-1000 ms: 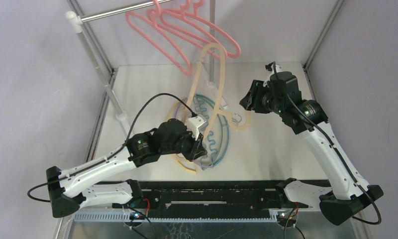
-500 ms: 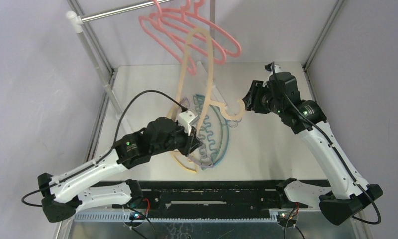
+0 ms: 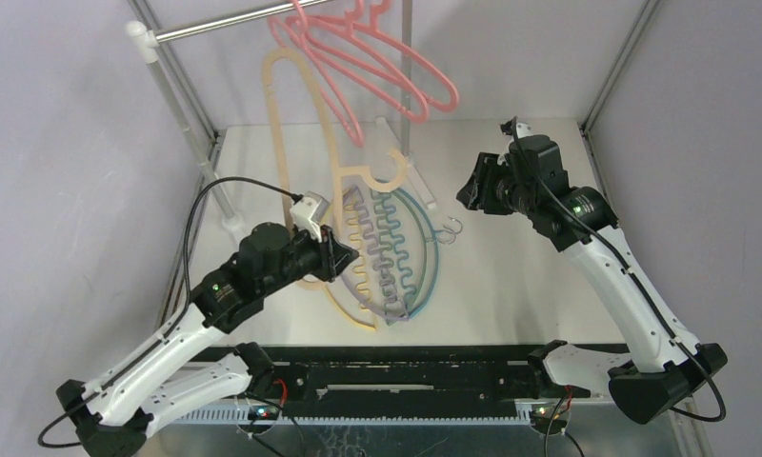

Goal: Organize the hangers

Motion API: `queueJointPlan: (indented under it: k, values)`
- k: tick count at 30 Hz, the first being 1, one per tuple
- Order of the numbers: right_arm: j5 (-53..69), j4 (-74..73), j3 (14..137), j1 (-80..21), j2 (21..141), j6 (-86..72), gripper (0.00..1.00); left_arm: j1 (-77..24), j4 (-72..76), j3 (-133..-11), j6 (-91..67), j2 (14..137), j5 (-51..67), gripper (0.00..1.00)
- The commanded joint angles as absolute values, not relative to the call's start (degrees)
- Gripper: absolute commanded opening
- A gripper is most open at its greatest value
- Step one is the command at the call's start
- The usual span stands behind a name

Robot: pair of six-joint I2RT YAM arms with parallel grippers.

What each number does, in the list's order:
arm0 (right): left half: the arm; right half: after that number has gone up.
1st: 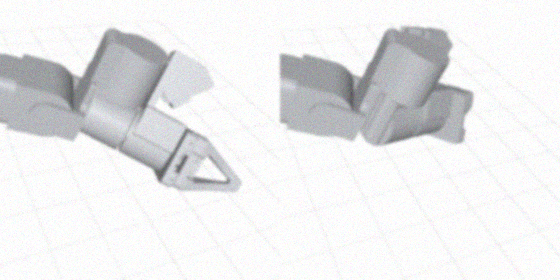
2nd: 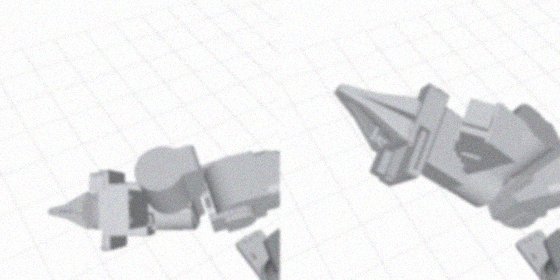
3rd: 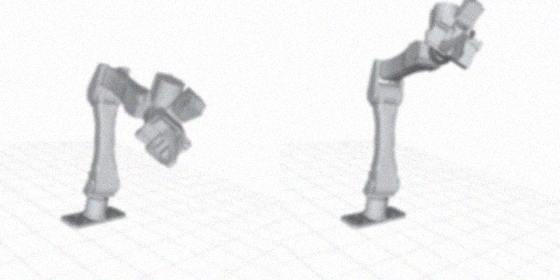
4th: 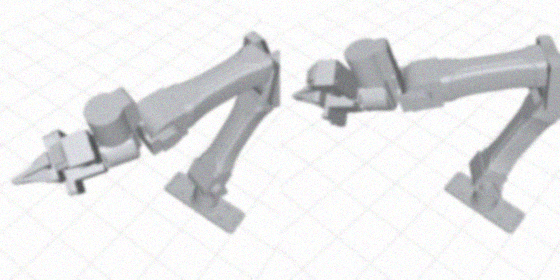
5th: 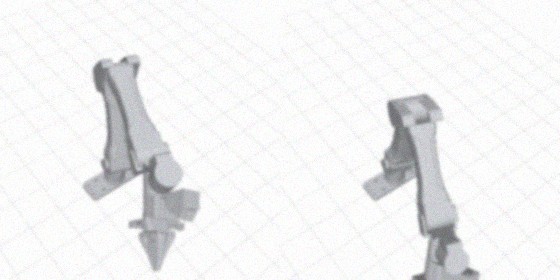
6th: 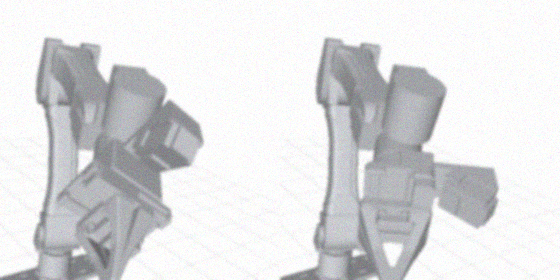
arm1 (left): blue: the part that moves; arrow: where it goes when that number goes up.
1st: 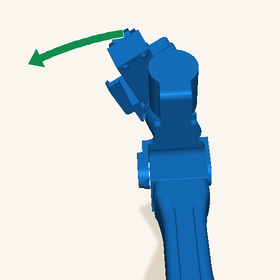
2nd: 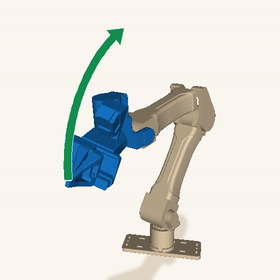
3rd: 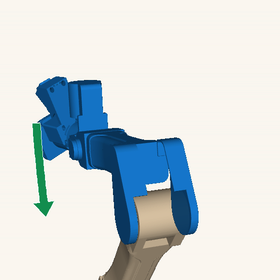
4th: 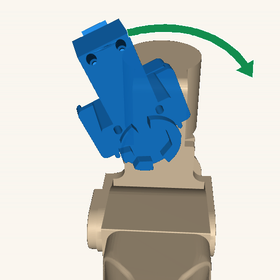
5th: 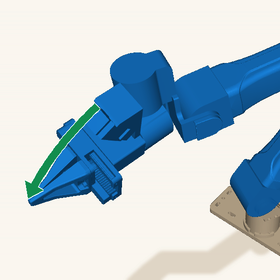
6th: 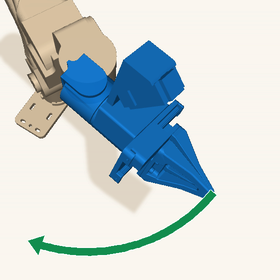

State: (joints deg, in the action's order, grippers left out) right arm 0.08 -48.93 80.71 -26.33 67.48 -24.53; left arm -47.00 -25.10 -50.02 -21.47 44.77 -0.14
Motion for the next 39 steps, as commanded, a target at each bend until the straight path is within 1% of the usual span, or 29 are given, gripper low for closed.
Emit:
queueJointPlan:
  k: [1,10,18,22,28,33,39]
  values:
    - [0.0,-45.6,81.9,-26.2,67.0,-23.4,0.53,-40.6,-19.1,-46.8,-24.8,42.6,7.7,0.00]
    - [-3.0,-47.0,83.2,-26.0,65.4,-22.2,0.53,-25.4,-12.8,-46.8,-26.1,45.0,19.4,0.00]
    - [-3.7,-47.4,82.6,-25.6,64.3,-22.2,0.54,-16.4,-3.7,-50.8,-28.8,52.0,32.6,0.00]
    - [-3.5,-47.1,81.9,-25.4,64.2,-22.4,0.54,-14.0,3.8,-51.2,-33.0,54.4,38.8,0.00]
    - [-3.1,-46.8,81.7,-25.2,64.8,-22.4,0.54,-13.8,7.3,-51.9,-33.6,58.1,46.1,0.00]
    - [-2.3,-46.4,82.1,-25.1,65.6,-22.7,0.54,-11.9,17.3,-50.3,-41.0,59.7,49.6,0.00]
    - [-2.3,-46.6,83.6,-25.1,66.6,-22.5,0.54,-8.3,23.2,-50.9,-45.7,61.7,52.5,0.00]
